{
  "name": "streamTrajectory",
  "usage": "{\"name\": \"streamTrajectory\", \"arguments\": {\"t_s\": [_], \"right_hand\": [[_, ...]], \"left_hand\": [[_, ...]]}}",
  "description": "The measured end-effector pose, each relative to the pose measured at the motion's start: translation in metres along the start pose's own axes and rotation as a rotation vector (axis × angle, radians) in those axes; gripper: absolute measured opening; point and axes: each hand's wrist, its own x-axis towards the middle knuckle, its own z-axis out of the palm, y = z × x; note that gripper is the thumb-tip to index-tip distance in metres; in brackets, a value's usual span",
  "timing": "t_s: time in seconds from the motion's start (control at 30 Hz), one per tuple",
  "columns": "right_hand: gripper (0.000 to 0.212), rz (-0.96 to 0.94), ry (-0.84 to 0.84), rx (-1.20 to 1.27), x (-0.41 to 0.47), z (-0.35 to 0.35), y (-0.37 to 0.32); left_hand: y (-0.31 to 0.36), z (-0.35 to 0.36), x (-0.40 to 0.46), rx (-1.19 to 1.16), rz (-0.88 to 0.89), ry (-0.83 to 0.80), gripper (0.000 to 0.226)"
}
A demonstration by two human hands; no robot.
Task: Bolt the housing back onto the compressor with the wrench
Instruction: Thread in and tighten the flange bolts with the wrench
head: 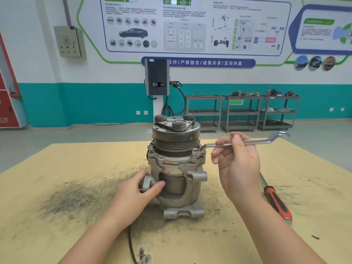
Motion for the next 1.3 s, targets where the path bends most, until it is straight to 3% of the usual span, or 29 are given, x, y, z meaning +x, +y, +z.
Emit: {"name": "streamTrajectory", "arguments": {"t_s": [0.17, 0.23, 0.33, 0.43, 0.5, 0.57, 0.63, 0.73, 0.8, 0.9, 1.07, 1.17, 1.3], "right_hand": [[0.020, 0.220, -0.042, 0.120, 0.011, -0.004, -0.002], [0.020, 0.185, -0.024, 0.105, 0.007, -0.004, 0.001], [0.018, -0.204, -0.045, -0.118, -0.009, -0.001, 0.011], [0.018, -0.699, -0.289, -0.486, -0.023, 0.002, 0.016], [0.023, -0.905, -0.460, -0.728, -0.030, 0.004, 0.019], [0.028, -0.981, -0.518, -0.834, -0.033, 0.006, 0.019], [0.028, -0.973, -0.469, -0.755, -0.034, 0.008, 0.014], [0.010, -0.707, -0.251, -0.417, -0.027, 0.011, -0.002], [0.017, -0.457, -0.109, -0.244, -0.020, 0.009, -0.009], [0.021, -0.143, -0.023, -0.119, -0.007, 0.004, -0.010], [0.017, 0.181, 0.020, 0.093, 0.009, -0.001, -0.005], [0.017, 0.095, 0.025, 0.064, 0.004, -0.001, 0.000], [0.010, -0.471, -0.112, -0.233, -0.018, 0.006, 0.012]], "left_hand": [[0.002, 0.001, -0.001, -0.004, -0.002, -0.003, 0.036], [0.003, 0.000, -0.001, -0.024, -0.011, -0.009, 0.038], [0.002, 0.000, -0.001, -0.017, -0.021, -0.014, 0.051], [0.002, -0.001, -0.001, -0.014, -0.014, -0.014, 0.052], [0.001, 0.001, 0.000, -0.007, 0.005, 0.004, 0.034], [0.000, 0.002, 0.001, 0.006, 0.023, 0.024, 0.021], [0.001, 0.001, 0.000, -0.008, 0.028, 0.017, 0.031], [0.003, 0.000, 0.000, -0.015, 0.012, 0.003, 0.048], [0.002, 0.000, 0.000, -0.012, 0.009, 0.006, 0.043], [0.001, 0.001, 0.001, 0.002, 0.003, 0.021, 0.034], [0.003, 0.002, 0.000, -0.011, 0.007, 0.019, 0.030], [0.004, 0.001, -0.001, -0.024, -0.003, 0.019, 0.030], [0.008, -0.001, -0.002, -0.027, 0.000, 0.001, 0.044]]}}
